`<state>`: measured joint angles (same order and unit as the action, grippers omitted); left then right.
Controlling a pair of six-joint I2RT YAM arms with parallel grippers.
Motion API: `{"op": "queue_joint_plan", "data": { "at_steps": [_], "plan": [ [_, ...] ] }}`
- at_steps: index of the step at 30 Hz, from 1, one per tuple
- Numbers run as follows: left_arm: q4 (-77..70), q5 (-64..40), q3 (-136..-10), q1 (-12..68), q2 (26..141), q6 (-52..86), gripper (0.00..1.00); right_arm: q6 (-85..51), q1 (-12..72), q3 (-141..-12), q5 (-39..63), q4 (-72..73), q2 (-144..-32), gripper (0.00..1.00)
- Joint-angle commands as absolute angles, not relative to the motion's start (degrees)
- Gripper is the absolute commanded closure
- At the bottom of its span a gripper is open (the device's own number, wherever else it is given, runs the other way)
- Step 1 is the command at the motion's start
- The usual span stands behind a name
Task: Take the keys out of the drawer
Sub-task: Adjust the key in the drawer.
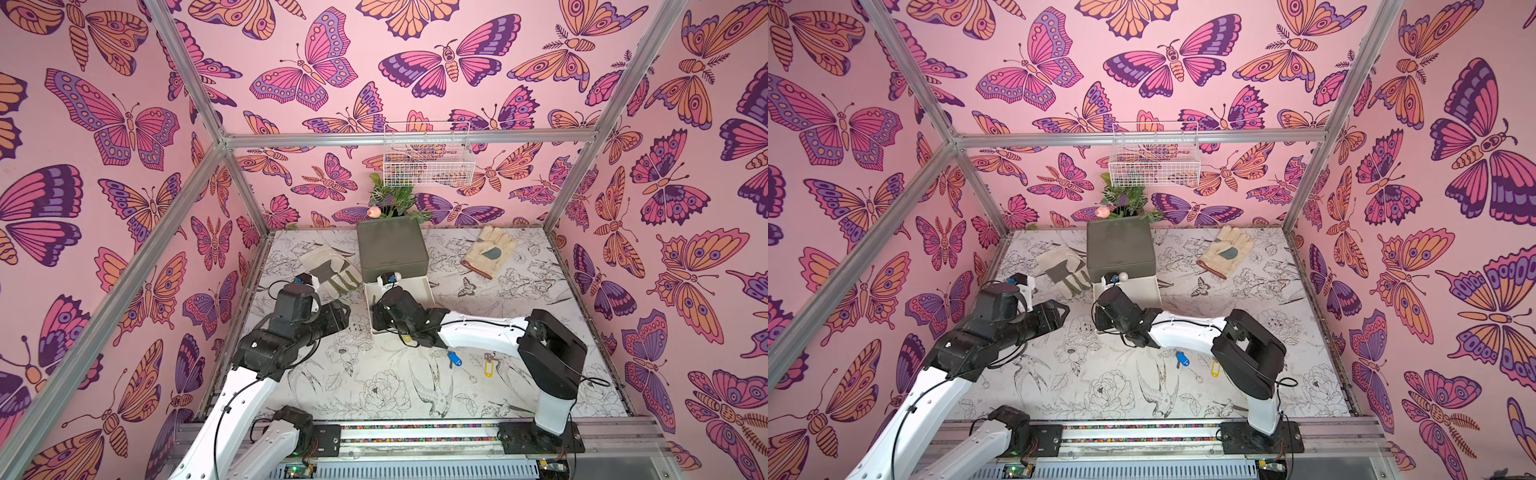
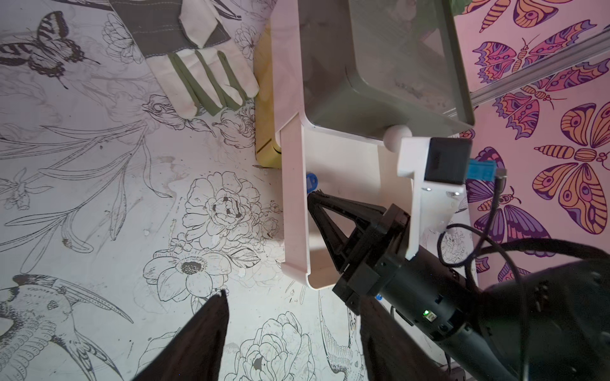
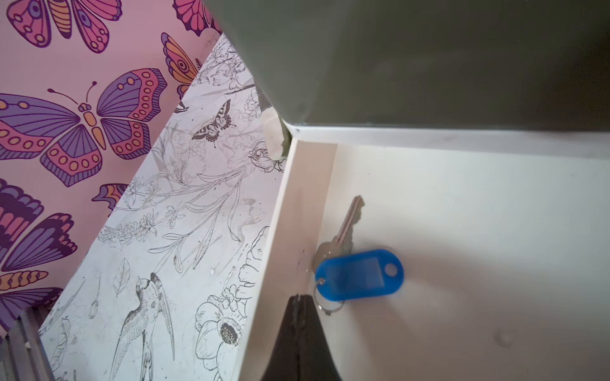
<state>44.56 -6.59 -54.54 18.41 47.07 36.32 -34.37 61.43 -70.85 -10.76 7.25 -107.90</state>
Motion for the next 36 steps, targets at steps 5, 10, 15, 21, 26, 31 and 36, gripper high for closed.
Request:
{"op": "queue_joint_plan", "data": {
  "at_steps": [5, 10, 15, 21, 26, 31, 36],
  "plan": [
    [49.6, -6.1, -53.7, 18.0, 45.6, 34.7, 0.31, -33.8, 60.8, -75.8, -12.5, 4.6, -113.5, 1.0],
    [51.4, -6.4, -55.3, 18.0, 45.2, 33.5, 0.31, -35.2, 60.1, -78.1, -11.9, 0.9, -117.2, 1.0],
    [52.8, -6.4, -56.4, 18.0, 44.6, 32.9, 0.3, -35.7, 59.3, -78.1, -11.7, -6.0, -116.5, 1.0],
    [52.3, -5.9, -56.7, 17.8, 44.7, 33.3, 0.3, -36.7, 59.2, -73.5, -11.0, -15.3, -108.2, 1.0],
    [50.7, -6.3, -54.9, 17.8, 44.8, 34.9, 0.3, -35.7, 59.0, -69.8, -10.3, -17.5, -101.8, 1.0],
    [49.1, -7.9, -53.0, 17.8, 45.1, 36.8, 0.3, -33.9, 57.8, -70.4, -8.4, -12.9, -100.4, 0.83],
    [48.6, -8.3, -51.9, 17.8, 45.1, 37.1, 0.3, -34.1, 56.1, -72.6, -7.0, -14.6, -100.2, 0.66]
  ]
}}
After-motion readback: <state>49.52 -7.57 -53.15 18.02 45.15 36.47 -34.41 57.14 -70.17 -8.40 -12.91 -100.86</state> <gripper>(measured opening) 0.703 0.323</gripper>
